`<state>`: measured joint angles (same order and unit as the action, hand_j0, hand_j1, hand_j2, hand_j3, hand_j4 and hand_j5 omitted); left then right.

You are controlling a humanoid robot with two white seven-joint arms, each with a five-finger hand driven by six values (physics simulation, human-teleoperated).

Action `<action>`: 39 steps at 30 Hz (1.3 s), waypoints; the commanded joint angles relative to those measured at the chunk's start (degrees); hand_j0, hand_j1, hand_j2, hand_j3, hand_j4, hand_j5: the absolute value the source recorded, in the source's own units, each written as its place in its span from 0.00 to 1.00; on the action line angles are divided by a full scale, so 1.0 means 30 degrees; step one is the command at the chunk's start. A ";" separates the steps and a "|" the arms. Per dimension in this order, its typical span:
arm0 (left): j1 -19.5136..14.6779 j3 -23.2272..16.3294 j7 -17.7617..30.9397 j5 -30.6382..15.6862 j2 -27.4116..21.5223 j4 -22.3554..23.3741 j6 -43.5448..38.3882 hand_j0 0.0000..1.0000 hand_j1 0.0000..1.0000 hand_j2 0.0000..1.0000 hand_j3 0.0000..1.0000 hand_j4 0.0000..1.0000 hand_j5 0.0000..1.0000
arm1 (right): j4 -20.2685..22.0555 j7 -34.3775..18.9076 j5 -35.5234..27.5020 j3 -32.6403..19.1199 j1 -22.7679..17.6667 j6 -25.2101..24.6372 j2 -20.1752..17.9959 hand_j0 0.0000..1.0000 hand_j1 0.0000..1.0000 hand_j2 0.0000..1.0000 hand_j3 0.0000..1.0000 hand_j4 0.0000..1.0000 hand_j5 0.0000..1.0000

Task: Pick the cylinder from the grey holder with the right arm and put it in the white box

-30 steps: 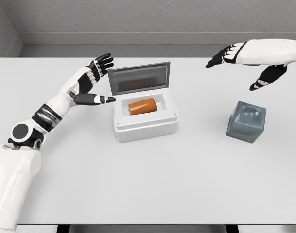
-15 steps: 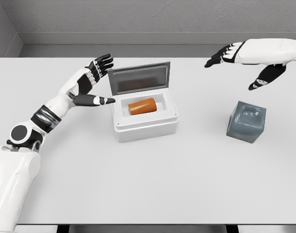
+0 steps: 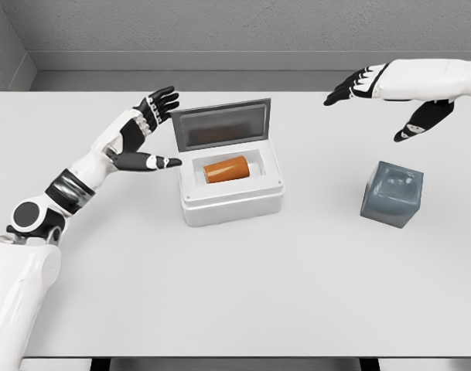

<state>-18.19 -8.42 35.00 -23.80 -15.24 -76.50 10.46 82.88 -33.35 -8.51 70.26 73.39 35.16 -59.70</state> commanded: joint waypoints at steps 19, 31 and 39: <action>0.0557 -0.0004 0.0000 -0.0711 -0.0514 -0.1305 -0.0001 1.00 1.00 1.00 1.00 1.00 1.00 | 0.0030 0.0013 -0.0124 -0.0041 -0.0001 -0.0053 -0.0051 1.00 1.00 1.00 1.00 1.00 1.00; 0.0586 -0.0063 0.0000 -0.0682 -0.0485 -0.1686 0.0000 1.00 1.00 1.00 1.00 1.00 1.00 | 0.0029 0.0013 -0.0153 -0.0041 0.0057 -0.0053 -0.0081 1.00 1.00 1.00 1.00 1.00 1.00; 0.1025 -0.0034 0.0000 -0.0711 -0.0485 -0.2477 0.0000 1.00 1.00 1.00 1.00 1.00 1.00 | 0.0030 0.0013 -0.0153 -0.0012 0.0057 -0.0053 -0.0022 1.00 1.00 1.00 1.00 1.00 1.00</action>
<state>-15.03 -8.54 35.00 -25.56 -16.68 -83.62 10.47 82.94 -33.34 -8.61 70.25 73.66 35.16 -59.74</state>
